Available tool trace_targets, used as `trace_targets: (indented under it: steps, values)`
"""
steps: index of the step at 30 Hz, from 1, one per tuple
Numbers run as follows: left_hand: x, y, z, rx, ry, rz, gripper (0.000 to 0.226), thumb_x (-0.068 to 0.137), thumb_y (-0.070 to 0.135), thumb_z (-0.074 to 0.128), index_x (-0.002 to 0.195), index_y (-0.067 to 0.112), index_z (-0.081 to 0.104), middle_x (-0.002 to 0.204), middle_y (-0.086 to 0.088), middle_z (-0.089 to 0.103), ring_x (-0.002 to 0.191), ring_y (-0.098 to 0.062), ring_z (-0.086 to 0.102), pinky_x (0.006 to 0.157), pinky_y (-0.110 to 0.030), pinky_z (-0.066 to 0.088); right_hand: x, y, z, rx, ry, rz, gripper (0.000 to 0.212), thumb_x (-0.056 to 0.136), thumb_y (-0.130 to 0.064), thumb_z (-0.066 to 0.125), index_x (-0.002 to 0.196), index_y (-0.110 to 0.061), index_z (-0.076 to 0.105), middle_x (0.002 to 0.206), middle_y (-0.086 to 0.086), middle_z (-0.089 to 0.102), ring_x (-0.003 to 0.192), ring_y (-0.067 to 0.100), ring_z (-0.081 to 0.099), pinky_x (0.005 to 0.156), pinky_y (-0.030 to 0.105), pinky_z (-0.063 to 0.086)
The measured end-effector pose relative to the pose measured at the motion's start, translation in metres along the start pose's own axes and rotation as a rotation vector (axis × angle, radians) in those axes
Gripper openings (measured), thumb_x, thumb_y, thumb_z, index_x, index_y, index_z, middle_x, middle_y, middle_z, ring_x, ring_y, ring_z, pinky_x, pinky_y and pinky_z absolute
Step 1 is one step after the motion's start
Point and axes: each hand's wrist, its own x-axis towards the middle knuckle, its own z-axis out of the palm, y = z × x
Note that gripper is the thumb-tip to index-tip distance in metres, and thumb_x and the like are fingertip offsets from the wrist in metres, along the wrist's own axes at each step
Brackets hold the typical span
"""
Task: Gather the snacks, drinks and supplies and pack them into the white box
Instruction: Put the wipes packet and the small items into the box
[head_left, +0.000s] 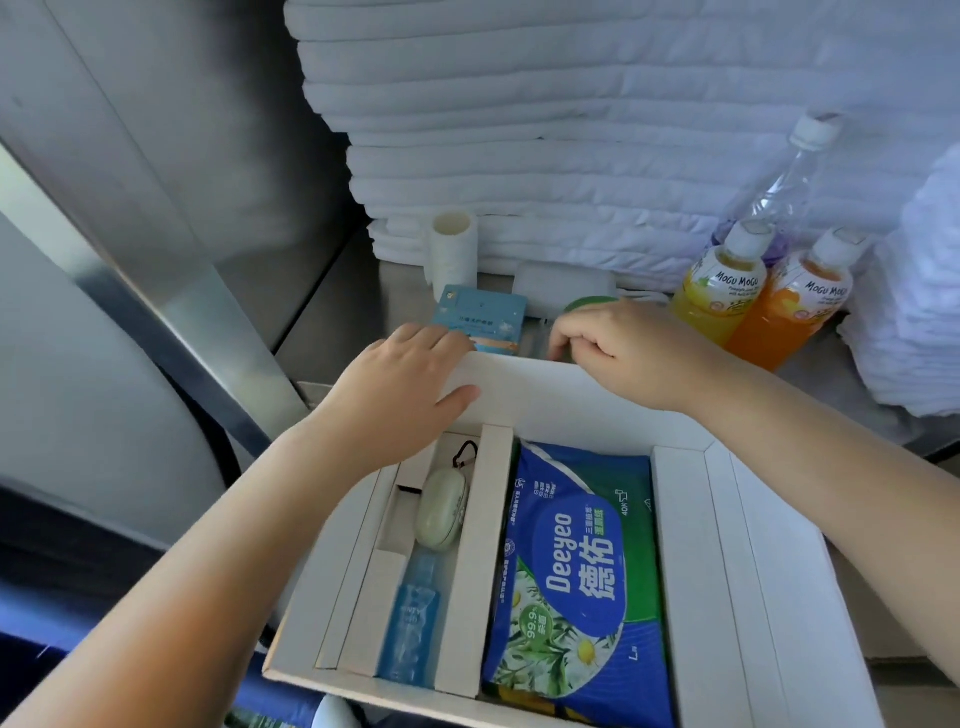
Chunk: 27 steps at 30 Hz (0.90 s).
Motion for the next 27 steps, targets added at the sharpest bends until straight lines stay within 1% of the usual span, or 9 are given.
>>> trace_targets:
  steps: [2, 4, 7, 9, 15, 18, 24, 25, 27]
  values:
    - [0.000, -0.001, 0.001, -0.020, -0.007, -0.009, 0.041, 0.093, 0.043, 0.041, 0.128, 0.022, 0.042, 0.130, 0.002, 0.050, 0.113, -0.017, 0.043, 0.089, -0.031, 0.039, -0.002, 0.003, 0.000, 0.015, 0.031, 0.046, 0.024, 0.091, -0.012, 0.042, 0.091, -0.024, 0.063, 0.075, -0.015, 0.056, 0.070, 0.000, 0.051, 0.063, 0.028, 0.039]
    - [0.000, -0.002, 0.002, -0.025, -0.012, -0.018, 0.040, 0.093, 0.044, 0.041, 0.128, 0.023, 0.041, 0.131, 0.004, 0.049, 0.114, -0.016, 0.042, 0.090, -0.030, 0.039, -0.004, 0.007, -0.001, 0.033, 0.093, 0.092, 0.019, 0.092, -0.015, 0.047, 0.097, -0.023, 0.064, 0.077, -0.018, 0.053, 0.070, -0.001, 0.051, 0.062, 0.027, 0.039]
    - [-0.001, -0.003, 0.002, -0.059, -0.001, -0.027, 0.041, 0.092, 0.044, 0.043, 0.128, 0.024, 0.042, 0.131, 0.004, 0.050, 0.115, -0.016, 0.042, 0.091, -0.031, 0.040, -0.006, 0.018, -0.004, 0.049, 0.131, 0.164, 0.018, 0.091, -0.017, 0.055, 0.108, -0.019, 0.061, 0.102, -0.007, 0.058, 0.090, 0.006, 0.055, 0.072, 0.023, 0.044]
    - [0.000, -0.003, 0.002, -0.066, -0.001, -0.030, 0.042, 0.092, 0.045, 0.042, 0.130, 0.025, 0.041, 0.133, 0.005, 0.049, 0.117, -0.014, 0.041, 0.093, -0.030, 0.039, -0.007, 0.024, -0.007, 0.059, 0.168, 0.209, 0.022, 0.089, -0.018, 0.059, 0.112, -0.018, 0.059, 0.110, -0.006, 0.057, 0.096, 0.007, 0.055, 0.073, 0.019, 0.042]
    - [0.002, -0.004, 0.003, -0.098, 0.001, -0.038, 0.040, 0.091, 0.046, 0.041, 0.127, 0.028, 0.042, 0.131, 0.008, 0.050, 0.116, -0.012, 0.040, 0.092, -0.029, 0.039, -0.008, 0.033, -0.007, 0.119, 0.169, 0.305, 0.035, 0.086, -0.024, 0.065, 0.119, -0.019, 0.054, 0.116, -0.004, 0.057, 0.100, 0.007, 0.054, 0.083, 0.021, 0.045]
    - [0.001, -0.004, 0.004, -0.110, -0.002, -0.043, 0.041, 0.091, 0.047, 0.041, 0.127, 0.029, 0.043, 0.131, 0.009, 0.049, 0.117, -0.012, 0.039, 0.092, -0.029, 0.039, -0.009, 0.034, -0.007, 0.139, 0.183, 0.318, 0.036, 0.086, -0.025, 0.065, 0.120, -0.020, 0.054, 0.118, -0.004, 0.057, 0.102, 0.007, 0.054, 0.086, 0.024, 0.047]
    - [0.002, -0.004, 0.003, -0.119, -0.009, -0.049, 0.041, 0.091, 0.046, 0.042, 0.128, 0.029, 0.043, 0.131, 0.008, 0.050, 0.118, -0.012, 0.039, 0.093, -0.031, 0.040, -0.010, 0.033, -0.010, 0.150, 0.214, 0.324, 0.035, 0.087, -0.024, 0.065, 0.120, -0.020, 0.054, 0.118, -0.006, 0.057, 0.103, 0.006, 0.054, 0.088, 0.024, 0.047]
    - [0.001, -0.004, 0.003, -0.120, -0.010, -0.047, 0.041, 0.091, 0.046, 0.042, 0.129, 0.029, 0.043, 0.131, 0.008, 0.050, 0.118, -0.012, 0.039, 0.093, -0.031, 0.040, -0.010, 0.033, -0.011, 0.168, 0.228, 0.326, 0.034, 0.087, -0.023, 0.064, 0.119, -0.019, 0.054, 0.118, -0.006, 0.058, 0.103, 0.005, 0.054, 0.089, 0.024, 0.047]
    - [0.001, -0.005, 0.002, -0.120, -0.015, -0.047, 0.042, 0.091, 0.046, 0.043, 0.129, 0.029, 0.043, 0.130, 0.008, 0.050, 0.118, -0.012, 0.040, 0.094, -0.032, 0.040, -0.010, 0.033, -0.013, 0.190, 0.264, 0.321, 0.032, 0.087, -0.021, 0.064, 0.118, -0.019, 0.055, 0.117, -0.005, 0.058, 0.103, 0.004, 0.055, 0.087, 0.017, 0.044]
